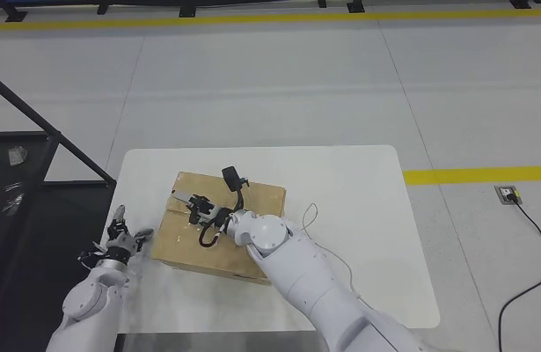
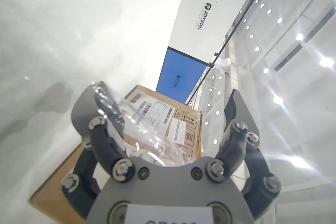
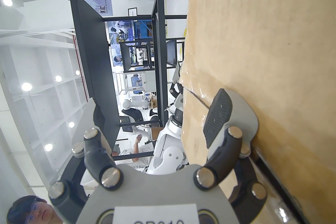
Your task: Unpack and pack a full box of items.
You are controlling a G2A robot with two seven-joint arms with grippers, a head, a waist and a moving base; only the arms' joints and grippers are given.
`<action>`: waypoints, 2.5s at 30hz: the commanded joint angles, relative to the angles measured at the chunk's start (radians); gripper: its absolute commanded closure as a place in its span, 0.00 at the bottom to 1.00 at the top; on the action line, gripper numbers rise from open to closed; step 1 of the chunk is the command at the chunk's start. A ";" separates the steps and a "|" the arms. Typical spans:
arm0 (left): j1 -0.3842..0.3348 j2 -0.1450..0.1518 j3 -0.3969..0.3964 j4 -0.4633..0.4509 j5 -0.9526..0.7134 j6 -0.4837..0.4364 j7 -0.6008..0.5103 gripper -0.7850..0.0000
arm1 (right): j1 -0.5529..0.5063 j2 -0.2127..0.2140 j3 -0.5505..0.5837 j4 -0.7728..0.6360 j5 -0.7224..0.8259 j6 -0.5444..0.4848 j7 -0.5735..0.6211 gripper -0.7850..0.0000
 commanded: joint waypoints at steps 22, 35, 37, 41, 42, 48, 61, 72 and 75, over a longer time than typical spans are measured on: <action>0.116 0.000 -0.099 -0.369 0.040 -0.125 0.155 0.00 | -0.010 0.038 0.046 -0.087 -0.058 -0.203 -0.009 0.00; 0.134 -0.007 -0.088 -0.458 0.131 -0.133 0.248 0.00 | -0.137 0.142 0.139 -0.272 -0.132 -0.291 0.033 0.00; 0.144 -0.009 -0.084 -0.485 0.140 -0.138 0.249 0.00 | -0.174 0.159 0.160 -0.329 -0.140 -0.282 0.041 0.00; 0.173 -0.011 -0.075 -0.548 0.183 -0.155 0.254 0.00 | -0.254 0.192 0.202 -0.455 -0.161 -0.248 0.062 0.00; 0.180 -0.012 -0.070 -0.563 0.200 -0.160 0.259 0.00 | -0.275 0.200 0.213 -0.488 -0.166 -0.238 0.066 0.00; 0.218 -0.021 -0.035 -0.648 0.290 -0.201 0.317 0.00 | -0.400 0.240 0.273 -0.675 -0.194 -0.178 0.099 0.00; 0.220 -0.037 0.076 -0.711 0.463 -0.174 0.341 0.00 | -0.585 0.290 0.354 -0.924 -0.198 -0.156 0.121 0.00; 0.215 -0.051 0.166 -0.725 0.616 -0.180 0.357 0.00 | -0.751 0.328 0.411 -1.144 -0.218 -0.111 0.129 0.00; 0.213 -0.054 0.185 -0.725 0.651 -0.173 0.350 0.00 | -0.761 0.334 0.413 -1.156 -0.212 -0.104 0.129 0.00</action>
